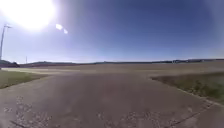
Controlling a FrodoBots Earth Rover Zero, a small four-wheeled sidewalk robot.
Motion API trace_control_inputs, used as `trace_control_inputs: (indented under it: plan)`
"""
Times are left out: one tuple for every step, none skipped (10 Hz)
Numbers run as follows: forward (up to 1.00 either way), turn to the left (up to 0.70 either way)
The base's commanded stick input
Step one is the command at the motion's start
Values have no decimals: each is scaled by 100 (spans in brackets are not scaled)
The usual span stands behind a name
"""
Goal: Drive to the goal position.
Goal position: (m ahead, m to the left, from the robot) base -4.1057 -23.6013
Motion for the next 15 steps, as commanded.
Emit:
trace_control_inputs:
  plan:
    - [100,0]
    - [100,0]
    - [100,0]
    - [100,0]
    - [100,0]
    - [100,0]
    - [100,0]
    - [100,0]
    - [100,0]
    - [100,0]
    - [100,0]
    - [100,0]
    - [100,0]
    - [100,0]
    - [100,0]
